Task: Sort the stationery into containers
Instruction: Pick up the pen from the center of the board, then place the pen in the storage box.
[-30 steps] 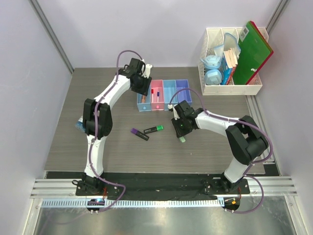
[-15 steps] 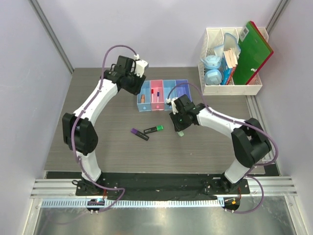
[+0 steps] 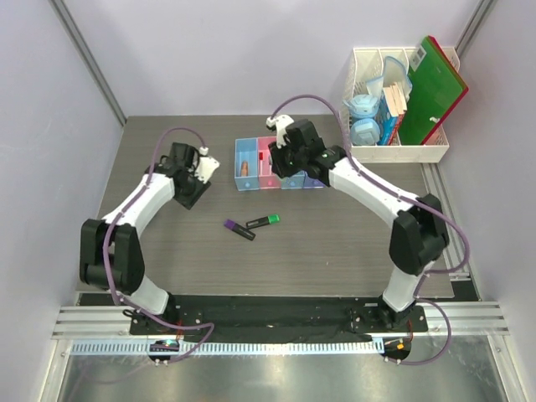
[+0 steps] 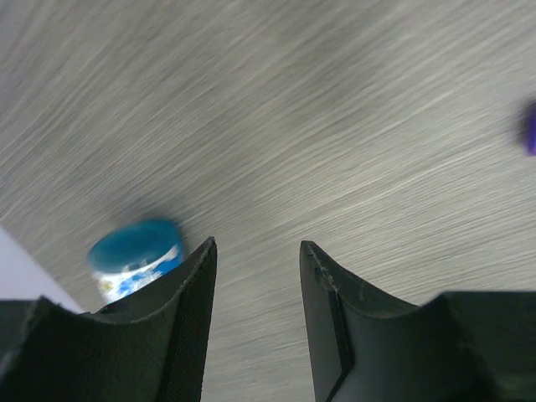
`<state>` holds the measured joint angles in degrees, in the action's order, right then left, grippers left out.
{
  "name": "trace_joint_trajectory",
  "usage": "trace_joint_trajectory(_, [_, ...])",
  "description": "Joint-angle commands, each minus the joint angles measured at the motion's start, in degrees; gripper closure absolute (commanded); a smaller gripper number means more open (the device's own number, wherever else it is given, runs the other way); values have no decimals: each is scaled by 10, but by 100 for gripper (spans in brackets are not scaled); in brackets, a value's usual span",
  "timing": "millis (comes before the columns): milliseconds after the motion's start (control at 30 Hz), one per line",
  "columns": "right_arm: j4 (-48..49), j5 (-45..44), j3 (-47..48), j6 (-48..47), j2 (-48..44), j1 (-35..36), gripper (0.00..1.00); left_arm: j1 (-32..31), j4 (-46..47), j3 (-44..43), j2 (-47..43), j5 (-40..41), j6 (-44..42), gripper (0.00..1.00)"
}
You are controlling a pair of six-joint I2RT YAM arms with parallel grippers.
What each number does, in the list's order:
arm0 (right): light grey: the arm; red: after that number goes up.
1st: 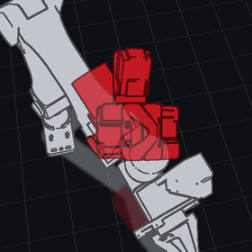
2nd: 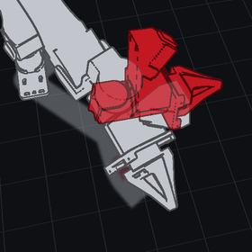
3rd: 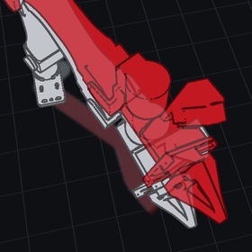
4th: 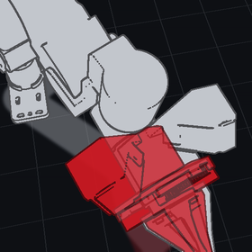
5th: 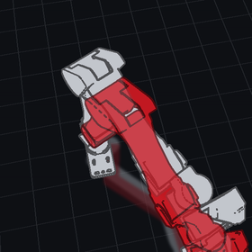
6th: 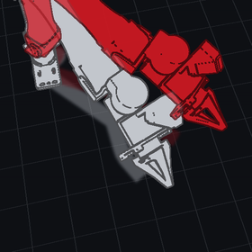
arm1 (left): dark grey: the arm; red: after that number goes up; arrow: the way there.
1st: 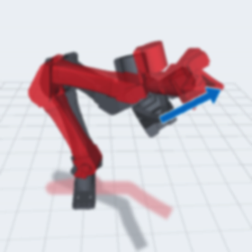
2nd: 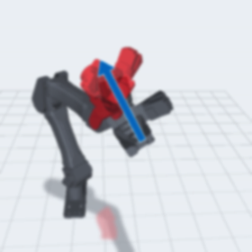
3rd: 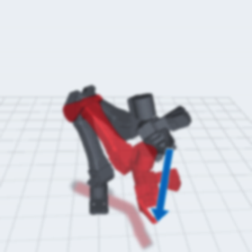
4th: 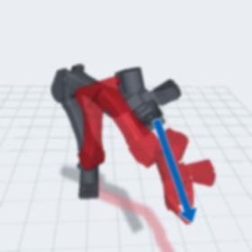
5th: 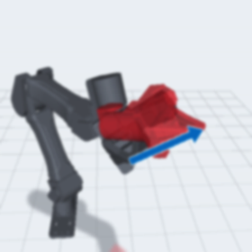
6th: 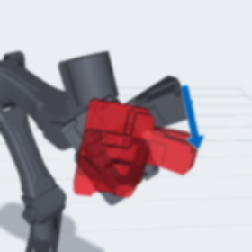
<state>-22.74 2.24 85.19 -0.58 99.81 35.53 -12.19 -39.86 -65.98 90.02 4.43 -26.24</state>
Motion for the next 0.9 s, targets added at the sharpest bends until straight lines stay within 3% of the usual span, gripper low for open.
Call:
trace_joint_trajectory(0, [44,10,88,-14,88,2,99,58,10,2,-66,-37,-34,55])
trace_joint_trajectory(433, [66,49,301,-14,257,2,99,72,-44,54,-150,-92,-40,55])
trace_joint_trajectory(867, [88,58,328,-14,334,3,99,72,-69,64,-129,-176,-28,56])
